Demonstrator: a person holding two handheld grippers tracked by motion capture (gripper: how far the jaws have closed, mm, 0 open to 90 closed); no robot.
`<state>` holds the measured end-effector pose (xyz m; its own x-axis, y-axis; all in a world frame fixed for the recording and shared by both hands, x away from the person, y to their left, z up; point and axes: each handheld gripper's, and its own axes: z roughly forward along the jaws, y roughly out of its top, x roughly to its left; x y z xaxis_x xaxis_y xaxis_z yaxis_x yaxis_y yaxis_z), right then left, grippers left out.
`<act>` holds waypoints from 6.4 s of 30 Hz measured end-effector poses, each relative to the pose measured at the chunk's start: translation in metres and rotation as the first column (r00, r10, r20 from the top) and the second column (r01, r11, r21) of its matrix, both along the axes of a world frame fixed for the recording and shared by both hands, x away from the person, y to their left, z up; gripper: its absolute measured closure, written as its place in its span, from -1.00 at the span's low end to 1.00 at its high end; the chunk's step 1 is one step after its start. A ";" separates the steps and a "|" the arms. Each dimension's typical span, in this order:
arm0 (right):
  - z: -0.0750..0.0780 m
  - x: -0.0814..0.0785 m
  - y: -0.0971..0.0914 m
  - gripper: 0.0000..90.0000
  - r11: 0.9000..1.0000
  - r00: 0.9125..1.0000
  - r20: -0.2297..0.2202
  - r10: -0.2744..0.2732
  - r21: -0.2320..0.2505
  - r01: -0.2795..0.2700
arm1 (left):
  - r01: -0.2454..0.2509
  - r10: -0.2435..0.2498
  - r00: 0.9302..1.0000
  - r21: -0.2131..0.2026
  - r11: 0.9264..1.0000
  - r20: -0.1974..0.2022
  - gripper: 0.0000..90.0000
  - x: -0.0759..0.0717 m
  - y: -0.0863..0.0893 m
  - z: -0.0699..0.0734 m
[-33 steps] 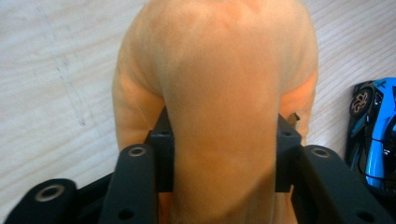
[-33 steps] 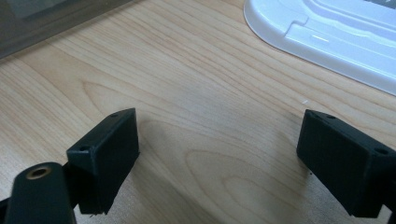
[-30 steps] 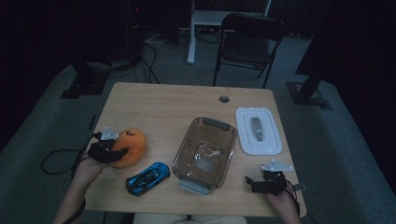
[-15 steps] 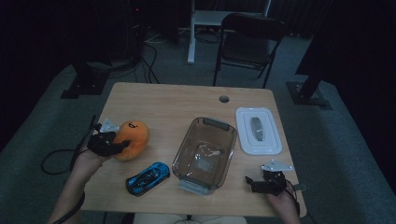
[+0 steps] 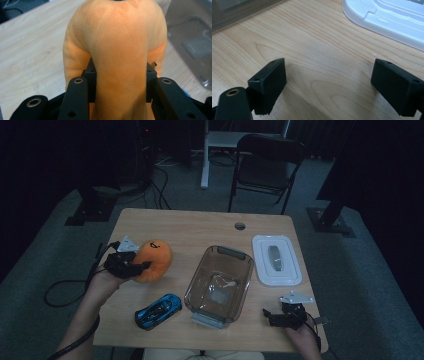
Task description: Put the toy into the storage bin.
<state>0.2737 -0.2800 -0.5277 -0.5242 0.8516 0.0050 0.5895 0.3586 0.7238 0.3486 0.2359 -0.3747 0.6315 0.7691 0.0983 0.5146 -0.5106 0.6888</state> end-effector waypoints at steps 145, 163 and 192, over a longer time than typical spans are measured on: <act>0.000 0.000 0.000 -0.72 1.000 1.000 0.000 0.000 0.002 0.000 | 0.514 -0.463 0.839 0.139 0.846 -0.286 -0.59 0.031 -0.226 -0.018; 0.000 0.000 0.000 -0.72 1.000 1.000 0.001 0.000 0.001 0.000 | 0.499 -0.476 0.854 0.069 0.864 -0.210 -0.59 0.015 -0.194 0.001; 0.000 0.000 0.000 -0.72 1.000 1.000 0.001 -0.001 0.001 0.001 | 0.417 -0.410 0.904 0.035 0.908 -0.120 -0.58 -0.023 -0.124 0.011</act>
